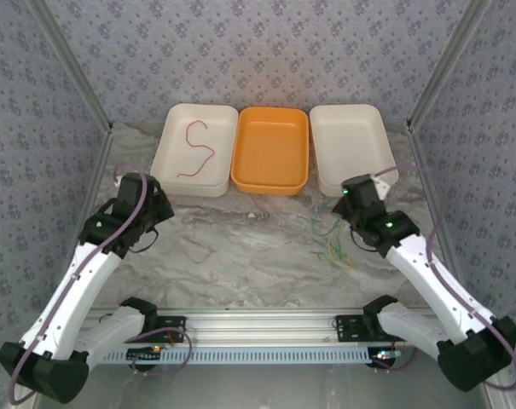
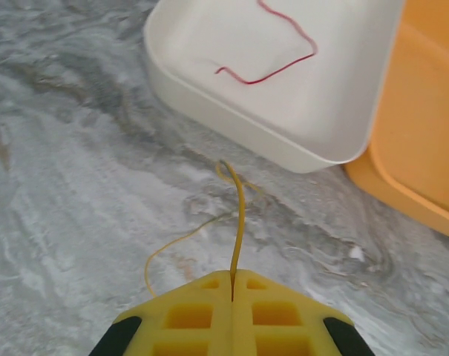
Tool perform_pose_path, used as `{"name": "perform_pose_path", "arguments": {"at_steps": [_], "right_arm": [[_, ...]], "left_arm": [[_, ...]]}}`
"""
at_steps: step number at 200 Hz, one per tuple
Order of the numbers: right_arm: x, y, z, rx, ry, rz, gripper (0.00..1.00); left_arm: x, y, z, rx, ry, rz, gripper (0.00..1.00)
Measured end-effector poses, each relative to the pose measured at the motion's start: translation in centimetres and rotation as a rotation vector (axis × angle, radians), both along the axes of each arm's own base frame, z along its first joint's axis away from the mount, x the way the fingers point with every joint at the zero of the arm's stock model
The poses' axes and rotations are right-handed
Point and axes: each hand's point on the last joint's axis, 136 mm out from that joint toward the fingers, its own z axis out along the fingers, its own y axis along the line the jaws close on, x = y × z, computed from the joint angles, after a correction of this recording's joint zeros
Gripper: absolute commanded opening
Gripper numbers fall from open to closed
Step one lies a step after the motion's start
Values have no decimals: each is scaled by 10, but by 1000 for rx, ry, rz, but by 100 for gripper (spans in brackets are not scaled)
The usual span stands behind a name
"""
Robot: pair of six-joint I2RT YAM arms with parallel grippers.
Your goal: Untangle the cables
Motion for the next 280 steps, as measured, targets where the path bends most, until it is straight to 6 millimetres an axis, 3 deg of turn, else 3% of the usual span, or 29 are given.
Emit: {"name": "perform_pose_path", "arguments": {"at_steps": [23,54,83,104,152,178,203,220,242,280], "right_arm": [[-7,51,-20,4,36,127,0],[-9,94,-64,-36,131,197,0],[-9,110,-112,-68,225,207,0],[-11,113,-131,-79,256,210,0],[-10,124,-131,-56,235,231,0],[-7,125,-145,-63,264,238,0],[-2,123,-158,-73,297,262,25],[1,122,-157,-81,297,289,35],[-1,128,-140,-83,249,339,45],[-14,160,-83,-91,59,480,48]], "left_arm": [[4,-9,33,-41,-71,-44,0],[5,-22,66,-110,-141,-102,0],[1,-34,88,-168,-174,-162,0],[-1,-44,108,-213,-204,-214,0],[0,-69,156,-284,-295,-347,0],[0,-78,178,-312,-347,-402,0],[-2,-86,197,-343,-401,-452,0],[-3,-89,208,-357,-432,-472,0],[-4,-91,220,-372,-461,-489,0],[-6,-95,233,-400,-492,-508,0]]}}
